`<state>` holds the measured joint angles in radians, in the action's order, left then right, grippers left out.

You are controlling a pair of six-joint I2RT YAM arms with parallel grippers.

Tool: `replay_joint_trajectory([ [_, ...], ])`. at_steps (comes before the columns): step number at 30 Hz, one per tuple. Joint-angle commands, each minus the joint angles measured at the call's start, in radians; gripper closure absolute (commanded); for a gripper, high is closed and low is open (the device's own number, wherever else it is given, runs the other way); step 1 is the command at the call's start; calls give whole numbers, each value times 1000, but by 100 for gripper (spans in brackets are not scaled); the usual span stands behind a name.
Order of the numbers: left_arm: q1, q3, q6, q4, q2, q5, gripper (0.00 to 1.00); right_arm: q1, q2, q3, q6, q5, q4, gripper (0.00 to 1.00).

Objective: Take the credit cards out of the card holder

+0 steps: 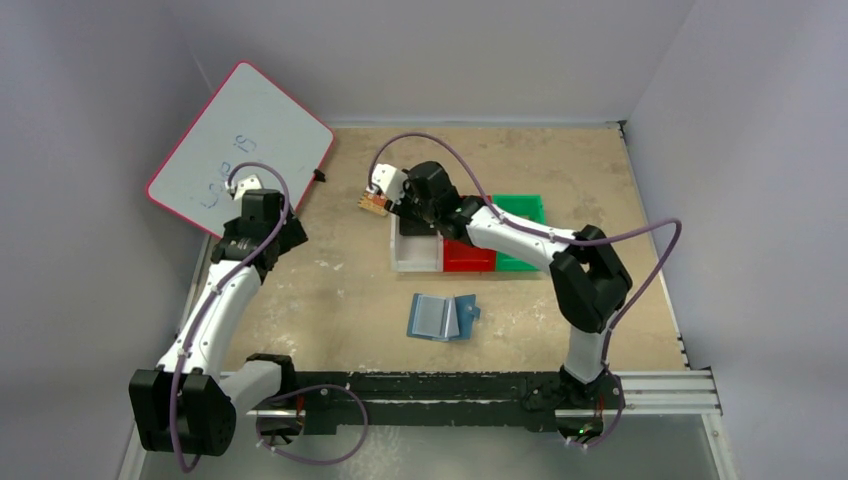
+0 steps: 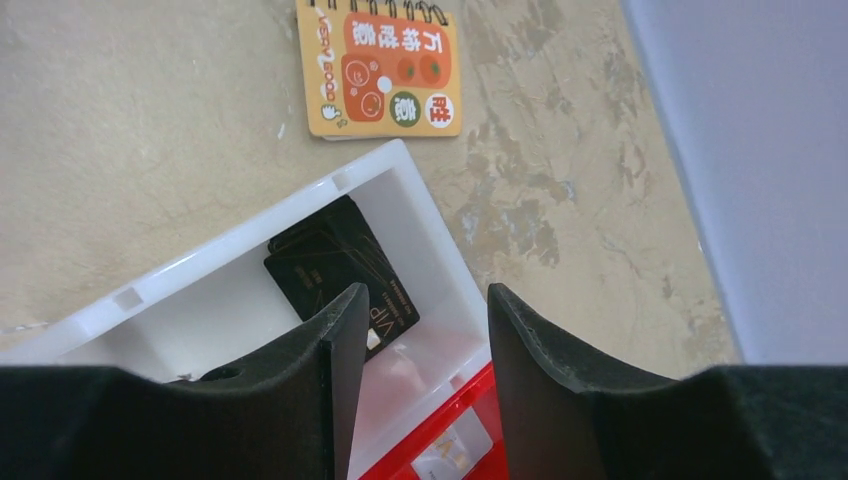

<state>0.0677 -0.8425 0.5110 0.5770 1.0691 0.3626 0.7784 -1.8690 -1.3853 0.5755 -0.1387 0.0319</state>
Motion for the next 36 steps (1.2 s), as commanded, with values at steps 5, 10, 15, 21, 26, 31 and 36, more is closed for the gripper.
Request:
replay_joint_trajectory([
  [5, -3, -4, -23, -37, 2, -10, 22, -4, 275, 142, -447, 46, 111, 47],
  [10, -3, -4, -23, -40, 6, -15, 22, -4, 481, 256, -830, 37, 77, 45],
  [15, -3, -3, -26, -42, 14, -29, 23, -7, 477, 268, -998, 63, 7, 58],
  [21, -2, -2, -25, -37, 9, -13, 23, -5, 190, 37, -1062, 71, -227, 68],
  [26, -2, -2, -23, -37, 9, -8, 23, -6, -1, -93, -1100, 33, -320, 71],
  [31, -2, -4, -26, -37, 14, -7, 23, -7, -123, -184, -1104, -26, -364, 71],
  [36, -2, -4, -26, -37, 14, -6, 23, -11, -221, -257, -1112, -98, -407, 71],
])
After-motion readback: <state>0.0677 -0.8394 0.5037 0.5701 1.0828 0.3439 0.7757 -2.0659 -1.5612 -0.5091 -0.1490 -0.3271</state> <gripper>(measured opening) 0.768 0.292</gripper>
